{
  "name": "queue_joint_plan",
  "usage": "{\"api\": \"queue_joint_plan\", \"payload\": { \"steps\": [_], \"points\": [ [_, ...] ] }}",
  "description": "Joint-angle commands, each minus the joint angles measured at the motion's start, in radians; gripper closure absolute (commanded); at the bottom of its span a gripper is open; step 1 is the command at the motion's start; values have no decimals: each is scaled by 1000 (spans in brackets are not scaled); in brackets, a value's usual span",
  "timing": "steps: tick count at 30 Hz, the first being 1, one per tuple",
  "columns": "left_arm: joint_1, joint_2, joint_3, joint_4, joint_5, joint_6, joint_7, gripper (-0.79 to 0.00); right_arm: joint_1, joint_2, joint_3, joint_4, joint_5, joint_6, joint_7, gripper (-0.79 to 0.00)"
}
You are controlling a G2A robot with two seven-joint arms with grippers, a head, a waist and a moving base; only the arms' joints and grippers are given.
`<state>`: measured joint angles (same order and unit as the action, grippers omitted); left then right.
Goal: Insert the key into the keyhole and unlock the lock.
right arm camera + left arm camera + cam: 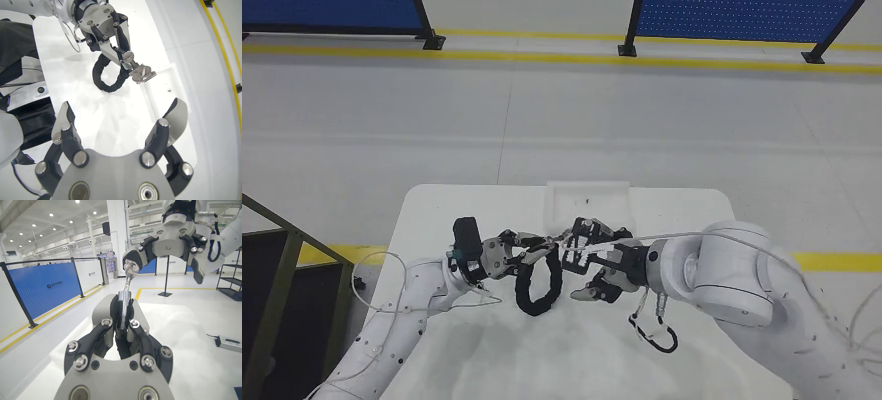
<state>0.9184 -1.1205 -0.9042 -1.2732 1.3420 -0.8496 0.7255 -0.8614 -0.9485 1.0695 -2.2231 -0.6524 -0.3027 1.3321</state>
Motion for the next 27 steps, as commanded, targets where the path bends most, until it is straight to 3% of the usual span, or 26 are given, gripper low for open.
{"api": "queue_joint_plan", "payload": {
  "steps": [1, 11, 27],
  "points": [
    [-2, -2, 0, -8, -28, -12, -42, 0, -7, 1, -4, -10, -23, -2, -15, -785],
    [-22, -20, 11, -26, -148, -42, -216, 0, 26, -9, -69, -30, -81, 12, -29, -785],
    [-33, -35, 15, -33, -115, -73, -217, 0, 119, -32, -152, 24, -4, 57, 19, -785]
  ]
}}
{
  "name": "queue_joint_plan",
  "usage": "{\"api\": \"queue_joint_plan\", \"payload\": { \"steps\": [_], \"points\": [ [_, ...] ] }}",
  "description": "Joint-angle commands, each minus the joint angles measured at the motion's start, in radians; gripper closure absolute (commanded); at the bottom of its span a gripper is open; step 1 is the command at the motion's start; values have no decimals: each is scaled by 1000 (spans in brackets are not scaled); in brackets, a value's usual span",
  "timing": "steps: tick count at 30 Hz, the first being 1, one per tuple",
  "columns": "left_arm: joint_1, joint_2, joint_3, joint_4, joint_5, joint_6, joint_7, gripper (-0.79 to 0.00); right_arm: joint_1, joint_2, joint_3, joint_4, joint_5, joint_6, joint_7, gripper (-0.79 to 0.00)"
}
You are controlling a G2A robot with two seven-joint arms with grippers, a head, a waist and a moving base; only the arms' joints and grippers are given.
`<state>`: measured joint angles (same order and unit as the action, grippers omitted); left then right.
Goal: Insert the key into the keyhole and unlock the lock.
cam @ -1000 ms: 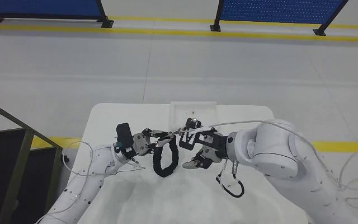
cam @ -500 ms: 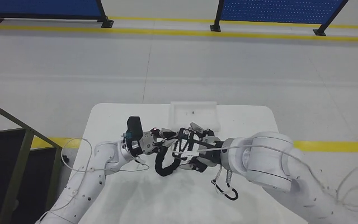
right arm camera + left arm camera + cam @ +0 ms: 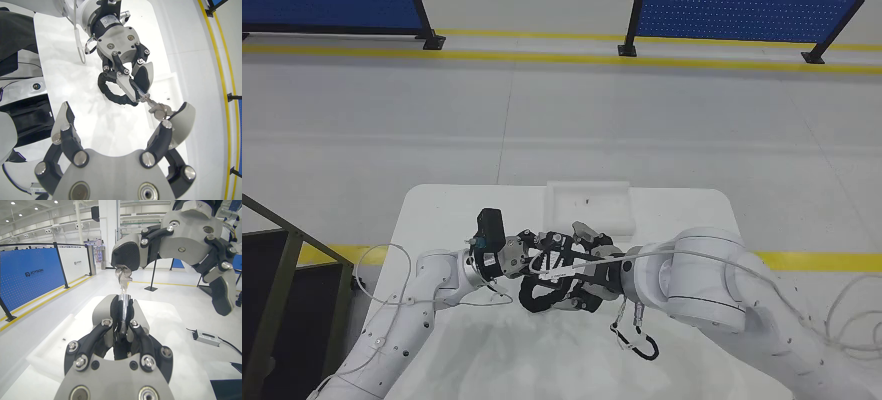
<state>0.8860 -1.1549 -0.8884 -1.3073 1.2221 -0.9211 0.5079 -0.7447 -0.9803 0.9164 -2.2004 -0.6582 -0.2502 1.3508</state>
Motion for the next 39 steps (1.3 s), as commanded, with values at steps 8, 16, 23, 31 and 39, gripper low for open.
{"api": "queue_joint_plan", "payload": {
  "steps": [8, 16, 23, 31, 39],
  "points": [
    [10, 3, -20, 7, 45, -26, 25, 0, -6, 12, 59, -11, 1, -34, 10, -785],
    [26, 14, -50, -25, 122, -65, 69, 0, -12, 21, 90, -4, 52, -123, 19, -785],
    [34, 24, -72, -58, 190, -82, 98, 0, -12, 21, 90, -4, 52, -123, 19, -785],
    [37, 38, -57, -67, 186, -91, 93, 0, 13, 46, 11, -29, -97, -328, -109, -785],
    [22, 53, -19, -59, 149, -91, 65, 0, 80, 104, -76, 2, -188, -480, -261, -785]
  ]
}}
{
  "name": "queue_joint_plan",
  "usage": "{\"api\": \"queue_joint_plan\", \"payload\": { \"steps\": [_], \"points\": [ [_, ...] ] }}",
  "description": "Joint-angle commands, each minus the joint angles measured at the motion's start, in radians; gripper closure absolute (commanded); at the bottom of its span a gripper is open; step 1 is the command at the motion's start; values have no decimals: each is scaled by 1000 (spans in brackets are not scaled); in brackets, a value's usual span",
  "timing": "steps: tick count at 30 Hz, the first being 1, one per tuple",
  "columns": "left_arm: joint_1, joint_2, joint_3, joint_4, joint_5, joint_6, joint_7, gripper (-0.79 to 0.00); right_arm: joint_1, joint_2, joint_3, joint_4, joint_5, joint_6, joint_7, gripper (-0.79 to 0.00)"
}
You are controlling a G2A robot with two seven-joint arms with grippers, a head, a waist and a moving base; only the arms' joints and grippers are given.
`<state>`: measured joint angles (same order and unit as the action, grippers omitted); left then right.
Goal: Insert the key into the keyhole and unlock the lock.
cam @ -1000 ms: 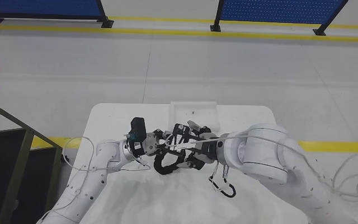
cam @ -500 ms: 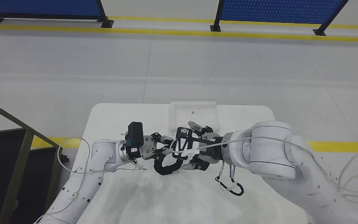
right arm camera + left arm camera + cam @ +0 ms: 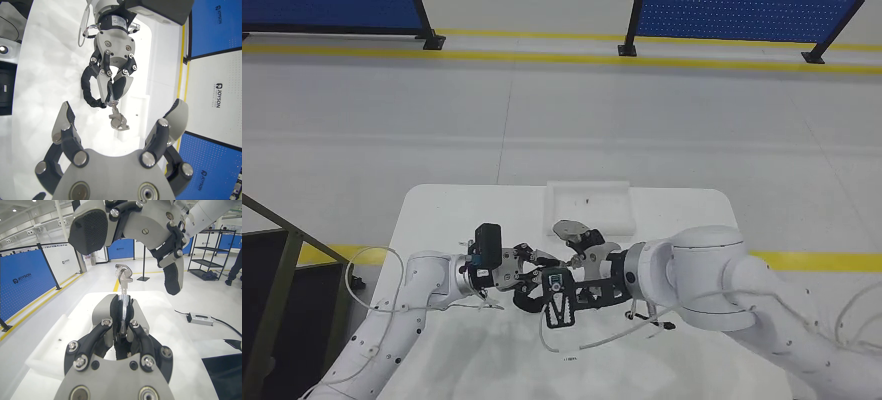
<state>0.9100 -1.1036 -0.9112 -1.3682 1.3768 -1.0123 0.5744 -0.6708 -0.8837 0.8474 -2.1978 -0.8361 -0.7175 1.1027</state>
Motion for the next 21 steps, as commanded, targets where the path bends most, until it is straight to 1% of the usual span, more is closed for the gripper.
{"api": "queue_joint_plan", "payload": {
  "steps": [1, 4, 6, 7, 13, 15, 19, 20, 21],
  "points": [
    [-5, 4, 7, 2, -10, 0, -4, 0, 12, 15, -12, -1, -18, -25, -25, -748],
    [-11, 9, 16, 4, -22, 0, -12, 0, 22, 38, -24, -1, -43, -52, -52, -554],
    [-13, 13, 23, 4, -30, 0, -16, 0, 24, 53, -27, -1, -52, -66, -66, -456],
    [-15, 14, 25, 4, -34, 0, -17, 0, 25, 61, -27, -1, -54, -73, -73, -379],
    [-22, 23, 44, 2, -51, 0, -27, 0, 26, 100, -28, -6, -72, -101, -102, -345],
    [-25, 25, 49, 1, -56, 0, -29, 0, 26, 109, -29, -9, -79, -104, -104, -345],
    [-28, 30, 56, 0, -65, 0, -30, 0, 23, 122, -35, -7, -93, -98, -98, -311],
    [-28, 31, 58, 0, -68, 0, -30, 0, 24, 123, -33, -9, -86, -101, -102, -292],
    [-28, 32, 59, 0, -70, 0, -29, 0, 24, 124, -30, -9, -82, -104, -105, -246]
  ]
}}
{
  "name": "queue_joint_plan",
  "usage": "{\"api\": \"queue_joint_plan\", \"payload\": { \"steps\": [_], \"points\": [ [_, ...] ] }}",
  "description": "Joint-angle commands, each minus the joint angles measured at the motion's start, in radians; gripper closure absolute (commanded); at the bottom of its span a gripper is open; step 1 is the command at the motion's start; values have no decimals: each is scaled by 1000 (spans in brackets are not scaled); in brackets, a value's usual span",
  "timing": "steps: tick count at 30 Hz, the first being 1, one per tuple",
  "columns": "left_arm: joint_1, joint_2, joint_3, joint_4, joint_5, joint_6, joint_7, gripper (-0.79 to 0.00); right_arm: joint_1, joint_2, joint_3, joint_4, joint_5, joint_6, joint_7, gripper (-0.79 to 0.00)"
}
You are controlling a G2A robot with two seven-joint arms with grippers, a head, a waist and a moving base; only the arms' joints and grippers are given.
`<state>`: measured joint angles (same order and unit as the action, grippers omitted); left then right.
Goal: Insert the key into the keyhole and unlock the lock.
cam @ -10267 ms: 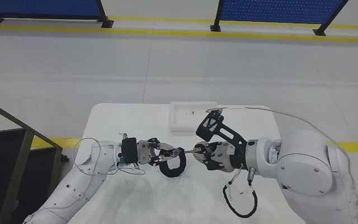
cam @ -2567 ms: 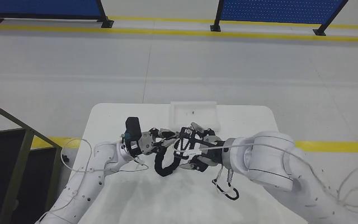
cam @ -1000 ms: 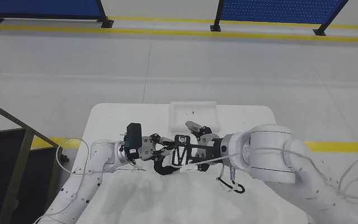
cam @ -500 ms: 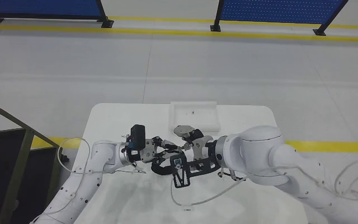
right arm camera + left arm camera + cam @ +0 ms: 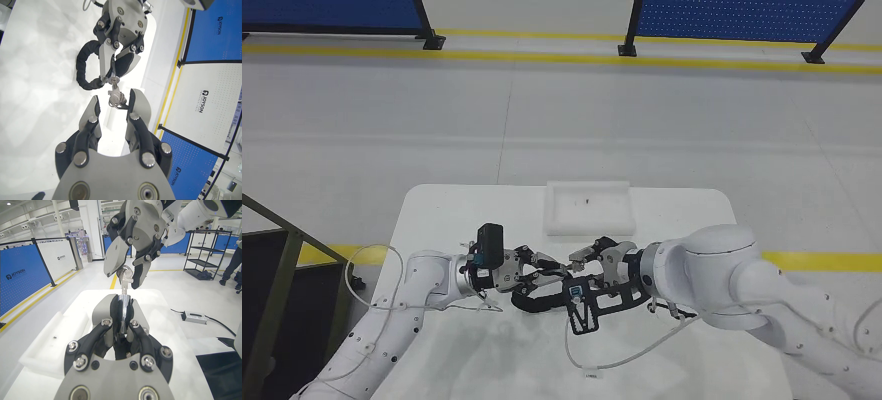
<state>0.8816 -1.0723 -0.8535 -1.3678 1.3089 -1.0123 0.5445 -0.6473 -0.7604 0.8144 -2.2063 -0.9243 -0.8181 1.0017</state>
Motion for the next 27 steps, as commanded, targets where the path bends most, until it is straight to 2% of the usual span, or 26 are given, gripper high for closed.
{"api": "queue_joint_plan", "payload": {
  "steps": [1, 4, 10, 13, 15, 20, 27],
  "points": [
    [0, 2, 4, 0, -6, 0, 1, 0, 0, 2, 9, 0, 9, -7, -6, -212],
    [1, 5, 11, -2, -12, 0, 2, 0, -6, 4, 21, -3, 14, -6, -29, -166],
    [-5, 9, 23, -4, -20, 0, 2, 0, -20, 5, 29, -6, 8, -11, -61, -163],
    [-7, 10, 29, -6, -23, 0, 2, 0, -26, 4, 30, -3, 11, -11, -79, -89],
    [-9, 11, 33, -6, -25, 0, 2, 0, -30, 3, 31, 2, 20, -5, -88, 0],
    [-13, 12, 41, -5, -28, 0, 4, 0, -40, 1, 32, 10, 48, 36, -91, 0],
    [-18, 12, 39, -12, -5, 1, 25, 0, -67, -2, 52, 81, 306, 203, -72, 0]
  ]
}}
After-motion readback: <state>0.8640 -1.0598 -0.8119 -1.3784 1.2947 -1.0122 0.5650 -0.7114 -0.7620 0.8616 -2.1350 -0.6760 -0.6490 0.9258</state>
